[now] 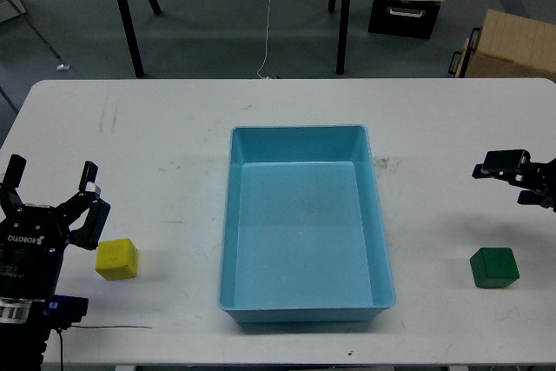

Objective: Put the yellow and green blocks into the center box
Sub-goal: 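Lower the right gripper onto the green cube and grasp it, then carry the green cube into the blue tray and release it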

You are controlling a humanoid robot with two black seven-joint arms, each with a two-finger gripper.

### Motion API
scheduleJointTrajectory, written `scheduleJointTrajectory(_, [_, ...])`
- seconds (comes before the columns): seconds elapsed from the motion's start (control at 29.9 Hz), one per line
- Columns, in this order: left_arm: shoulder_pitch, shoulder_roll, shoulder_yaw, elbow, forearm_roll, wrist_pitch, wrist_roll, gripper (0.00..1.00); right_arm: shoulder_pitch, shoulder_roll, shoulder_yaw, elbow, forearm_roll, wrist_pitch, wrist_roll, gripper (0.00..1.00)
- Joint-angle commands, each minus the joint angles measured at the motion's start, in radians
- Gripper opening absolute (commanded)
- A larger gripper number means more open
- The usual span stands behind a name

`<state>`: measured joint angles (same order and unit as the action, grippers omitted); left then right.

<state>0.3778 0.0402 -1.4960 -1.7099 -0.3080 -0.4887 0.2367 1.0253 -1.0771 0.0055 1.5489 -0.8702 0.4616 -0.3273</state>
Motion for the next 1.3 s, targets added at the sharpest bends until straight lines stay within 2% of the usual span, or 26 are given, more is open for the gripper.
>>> scheduleJointTrajectory(0.0, [0.003,-0.006,0.005,0.007,0.023,0.0,-0.004,1.0,0.009,0.011,-0.047,0.0,-0.053,0.017,0.001,1.0])
scheduleJointTrajectory(0.13, [0.004,-0.009,0.007,0.007,0.023,0.0,-0.004,1.0,-0.028,0.092,-0.058,-0.001,-0.064,0.015,0.001,1.0])
scheduleJointTrajectory(0.33, [0.003,-0.008,0.007,0.009,0.023,0.0,-0.002,1.0,-0.048,0.137,-0.061,0.0,-0.066,0.012,0.001,1.0])
scheduleJointTrajectory(0.77, [-0.002,-0.008,0.007,0.039,0.024,0.0,-0.002,1.0,-0.082,0.149,-0.062,0.002,-0.079,0.012,-0.003,0.97])
scheduleJointTrajectory(0.84, [-0.003,-0.008,0.008,0.042,0.024,0.0,-0.002,1.0,-0.082,0.149,-0.062,0.013,-0.079,0.014,-0.004,0.88])
scheduleJointTrajectory(0.9, [-0.005,-0.006,0.022,0.044,0.024,0.0,-0.004,1.0,-0.082,0.146,-0.064,0.03,-0.081,0.02,-0.007,0.65])
scheduleJointTrajectory(1.07, [-0.005,-0.008,0.026,0.044,0.024,0.0,-0.005,1.0,-0.08,0.134,-0.071,0.04,-0.076,0.027,-0.018,0.0])
scheduleJointTrajectory(1.27, [-0.007,-0.008,0.028,0.044,0.026,0.0,-0.005,1.0,0.002,0.101,-0.062,0.111,-0.047,0.025,-0.019,0.0])
